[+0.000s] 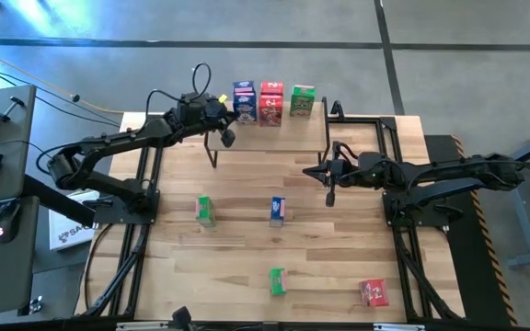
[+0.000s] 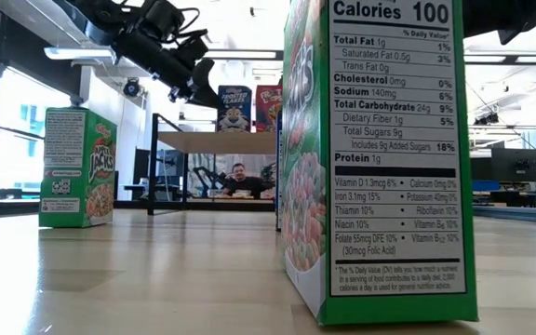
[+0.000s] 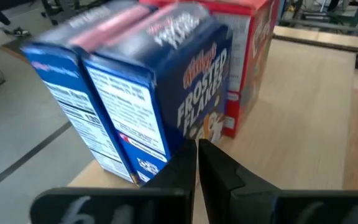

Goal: Stack cereal on shelf
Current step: Put the top blue cereal box aligned with the other blue cereal box on the shelf, then put the top green cereal box aligned with the other green cereal box on the shelf

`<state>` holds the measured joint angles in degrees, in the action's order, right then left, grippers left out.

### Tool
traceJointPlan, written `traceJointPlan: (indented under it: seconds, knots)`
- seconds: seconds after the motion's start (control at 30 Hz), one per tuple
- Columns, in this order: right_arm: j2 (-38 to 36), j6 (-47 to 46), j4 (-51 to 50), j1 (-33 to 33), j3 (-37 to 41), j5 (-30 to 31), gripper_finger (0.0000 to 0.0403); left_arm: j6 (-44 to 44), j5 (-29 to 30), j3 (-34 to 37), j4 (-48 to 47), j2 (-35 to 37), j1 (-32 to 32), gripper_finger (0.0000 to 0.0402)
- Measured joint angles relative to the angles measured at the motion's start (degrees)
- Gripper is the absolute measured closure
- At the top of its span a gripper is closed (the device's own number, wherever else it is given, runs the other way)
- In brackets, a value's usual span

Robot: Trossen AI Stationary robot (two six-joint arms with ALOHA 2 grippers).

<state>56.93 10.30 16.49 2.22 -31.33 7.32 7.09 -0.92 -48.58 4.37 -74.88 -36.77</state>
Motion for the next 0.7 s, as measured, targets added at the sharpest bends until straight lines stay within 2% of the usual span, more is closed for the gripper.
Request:
traceJointPlan:
  seconds: [0.13,0.33,0.47,0.6,0.7]
  knots:
    - [0.0,0.0,-0.1,0.0,0.0,0.0,0.0402,-0.8,-0.4,0.0,-2.5,2.7,0.2,0.0392]
    - [0.0,2.2,0.5,0.5,2.0,-0.6,0.0402,-5.8,-3.3,0.0,-12.2,9.0,3.0,0.0397]
    - [0.0,2.8,8.2,3.3,5.6,-7.1,0.0402,-9.0,-3.1,-2.2,-20.9,11.7,6.3,0.0400]
    - [0.0,2.0,13.3,6.9,8.1,-13.8,0.0402,-12.6,2.1,-6.7,-32.1,11.7,11.3,0.0395]
    - [0.0,0.5,14.4,8.4,9.0,-15.4,0.0402,-17.7,7.1,-10.6,-41.5,10.4,15.4,0.0388]
